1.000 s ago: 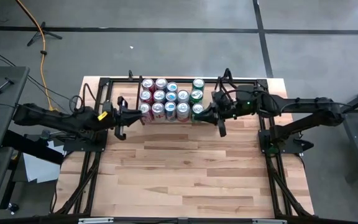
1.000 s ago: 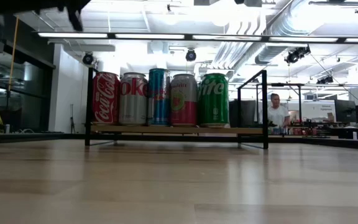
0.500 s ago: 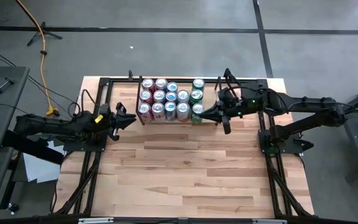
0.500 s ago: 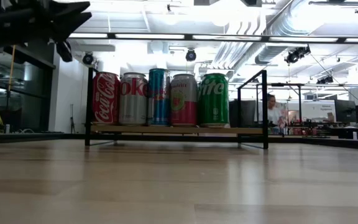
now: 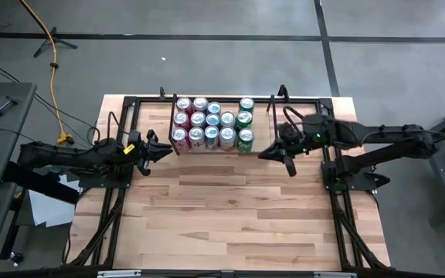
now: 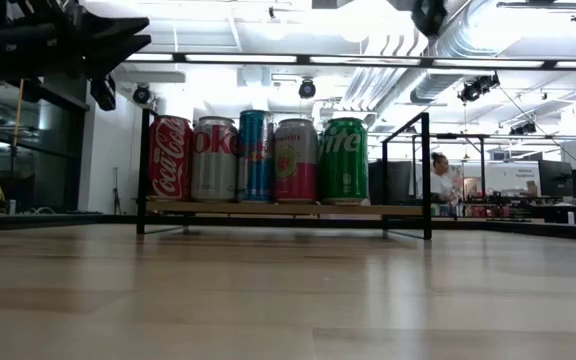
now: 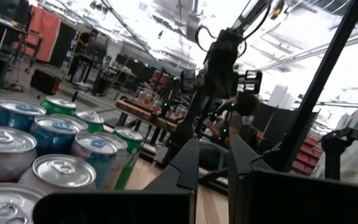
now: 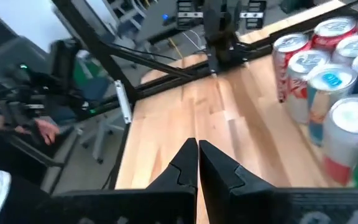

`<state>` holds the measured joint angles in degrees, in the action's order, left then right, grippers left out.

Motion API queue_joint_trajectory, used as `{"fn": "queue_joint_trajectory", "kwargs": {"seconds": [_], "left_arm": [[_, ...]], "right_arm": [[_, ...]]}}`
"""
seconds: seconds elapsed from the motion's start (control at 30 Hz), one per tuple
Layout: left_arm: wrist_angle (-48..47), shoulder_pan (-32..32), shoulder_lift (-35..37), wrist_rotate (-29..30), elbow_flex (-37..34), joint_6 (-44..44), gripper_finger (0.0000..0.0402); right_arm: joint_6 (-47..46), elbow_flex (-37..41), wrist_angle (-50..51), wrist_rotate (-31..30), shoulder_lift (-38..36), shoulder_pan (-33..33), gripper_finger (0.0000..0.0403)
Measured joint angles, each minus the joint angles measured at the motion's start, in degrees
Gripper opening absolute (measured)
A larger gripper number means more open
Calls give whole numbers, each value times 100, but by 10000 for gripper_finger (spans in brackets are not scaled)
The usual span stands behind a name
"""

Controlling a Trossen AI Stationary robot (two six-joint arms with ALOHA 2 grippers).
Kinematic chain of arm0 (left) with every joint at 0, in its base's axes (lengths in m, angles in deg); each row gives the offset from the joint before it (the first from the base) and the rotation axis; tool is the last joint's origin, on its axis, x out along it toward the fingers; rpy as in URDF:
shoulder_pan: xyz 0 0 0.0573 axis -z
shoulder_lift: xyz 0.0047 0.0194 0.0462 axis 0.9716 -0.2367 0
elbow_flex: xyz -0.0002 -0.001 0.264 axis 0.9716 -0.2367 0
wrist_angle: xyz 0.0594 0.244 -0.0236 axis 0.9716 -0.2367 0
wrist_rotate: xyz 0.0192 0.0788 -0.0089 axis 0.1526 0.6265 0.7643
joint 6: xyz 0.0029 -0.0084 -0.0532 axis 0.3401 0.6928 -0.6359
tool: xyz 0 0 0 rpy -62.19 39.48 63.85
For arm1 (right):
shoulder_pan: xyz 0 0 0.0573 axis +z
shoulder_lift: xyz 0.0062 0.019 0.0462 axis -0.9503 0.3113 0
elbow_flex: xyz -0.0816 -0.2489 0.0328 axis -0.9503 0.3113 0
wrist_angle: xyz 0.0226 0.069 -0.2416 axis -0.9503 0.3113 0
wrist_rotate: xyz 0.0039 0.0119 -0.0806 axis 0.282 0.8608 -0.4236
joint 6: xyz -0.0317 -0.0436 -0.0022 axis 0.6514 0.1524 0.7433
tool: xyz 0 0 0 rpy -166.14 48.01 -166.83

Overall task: Place canned beverage on shelf
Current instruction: Return to Home Position

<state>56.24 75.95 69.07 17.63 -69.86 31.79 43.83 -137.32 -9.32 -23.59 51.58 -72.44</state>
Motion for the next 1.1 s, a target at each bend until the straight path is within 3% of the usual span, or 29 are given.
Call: {"fn": "queue_joint_trajectory", "kwargs": {"seconds": [0.27, 0.6, 0.8, 1.1], "left_arm": [[-120, 0, 0, 2, 0, 1, 3], [-197, 0, 0, 2, 0, 2, 3], [-286, 0, 0, 2, 0, 2, 3], [-398, 4, 54, 2, 7, 3, 3]], "right_arm": [[-508, 3087, -3333, 184, -1452, -180, 0], [-295, 5074, -5710, -74, -2242, -118, 0], [140, 5657, -5810, -760, -2280, 100, 0], [300, 5657, -3576, -1021, -2270, 96, 0]]}}
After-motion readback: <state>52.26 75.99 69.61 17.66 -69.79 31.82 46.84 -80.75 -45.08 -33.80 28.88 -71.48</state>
